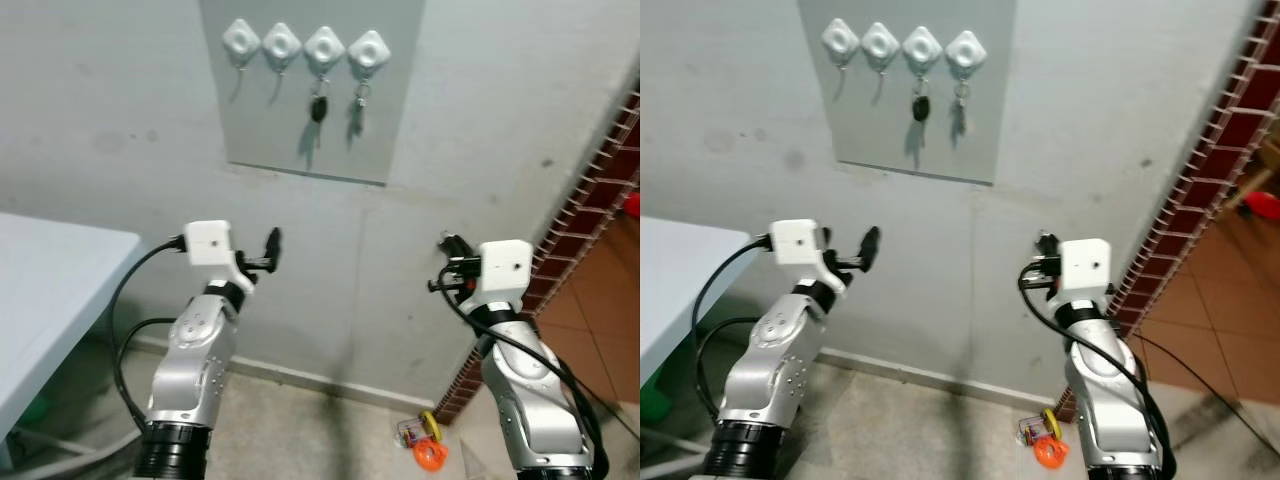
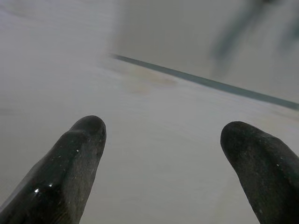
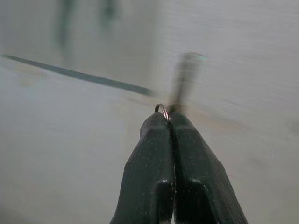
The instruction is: Hang keys on a hook
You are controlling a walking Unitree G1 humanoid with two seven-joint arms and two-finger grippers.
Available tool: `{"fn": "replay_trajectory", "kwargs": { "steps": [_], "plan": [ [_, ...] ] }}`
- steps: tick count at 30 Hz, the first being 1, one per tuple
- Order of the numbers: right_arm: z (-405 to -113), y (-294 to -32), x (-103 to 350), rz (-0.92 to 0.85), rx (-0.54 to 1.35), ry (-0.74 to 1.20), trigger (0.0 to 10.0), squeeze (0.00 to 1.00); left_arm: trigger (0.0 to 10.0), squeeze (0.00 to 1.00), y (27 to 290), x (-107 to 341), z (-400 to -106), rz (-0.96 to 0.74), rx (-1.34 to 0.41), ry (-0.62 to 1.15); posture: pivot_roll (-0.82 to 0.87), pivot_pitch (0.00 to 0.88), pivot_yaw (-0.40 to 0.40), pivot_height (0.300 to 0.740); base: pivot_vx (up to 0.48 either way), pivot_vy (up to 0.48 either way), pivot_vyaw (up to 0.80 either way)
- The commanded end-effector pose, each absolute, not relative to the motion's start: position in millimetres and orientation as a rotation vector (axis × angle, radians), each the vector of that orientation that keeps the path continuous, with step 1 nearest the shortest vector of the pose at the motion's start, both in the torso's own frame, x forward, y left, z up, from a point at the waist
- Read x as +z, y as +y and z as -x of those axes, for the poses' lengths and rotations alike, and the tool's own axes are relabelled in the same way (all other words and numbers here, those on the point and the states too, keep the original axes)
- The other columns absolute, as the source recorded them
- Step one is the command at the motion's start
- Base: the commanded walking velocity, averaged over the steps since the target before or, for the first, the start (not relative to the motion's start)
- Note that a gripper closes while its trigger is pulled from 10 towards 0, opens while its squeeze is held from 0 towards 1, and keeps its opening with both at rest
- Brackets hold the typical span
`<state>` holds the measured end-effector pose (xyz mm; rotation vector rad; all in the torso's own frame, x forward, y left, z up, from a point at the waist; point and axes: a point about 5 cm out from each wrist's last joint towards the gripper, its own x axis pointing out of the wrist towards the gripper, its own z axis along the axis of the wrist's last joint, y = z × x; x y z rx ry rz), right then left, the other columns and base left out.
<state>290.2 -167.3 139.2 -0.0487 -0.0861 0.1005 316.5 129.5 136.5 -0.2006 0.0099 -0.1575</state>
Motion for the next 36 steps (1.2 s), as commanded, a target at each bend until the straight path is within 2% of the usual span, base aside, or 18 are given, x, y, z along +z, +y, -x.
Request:
{"fn": "replay_trajectory", "kwargs": {
  "steps": [1,5,20,30,36],
  "plan": [
    [-291.6,-154.5,148.9,0.021,0.147,-0.132,10.0,0.00,10.0,0.00,141.1,137.6,-316.2,0.189,-0.121,0.004,-0.02,0.000,-0.009,0.732,0.379,0.000,0.80],
    [-290.4,-153.7,149.5,-0.035,0.142,-0.138,10.0,0.00,10.0,0.00,141.2,137.1,-316.4,0.182,-0.110,0.012,-0.02,0.000,-0.009,0.732,0.307,0.000,0.20],
    [-293.4,-153.8,151.6,0.004,0.173,-0.131,10.0,0.00,10.0,0.00,140.2,138.9,-321.6,0.163,-0.063,0.016,-0.03,0.000,-0.005,0.732,0.000,0.000,0.00],
    [-309.4,-152.2,170.2,0.042,0.299,-0.172,10.0,0.00,10.0,0.00,129.4,163.2,-329.3,0.108,-0.178,-0.061,-0.02,0.000,-0.008,0.732,0.000,0.000,0.00],
    [-324.9,-136.5,185.2,0.065,0.435,-0.198,10.0,0.00,10.0,0.00,125.0,173.6,-330.7,0.074,-0.223,-0.094,-0.02,0.000,-0.007,0.732,0.000,0.000,0.00]
  ]
}}
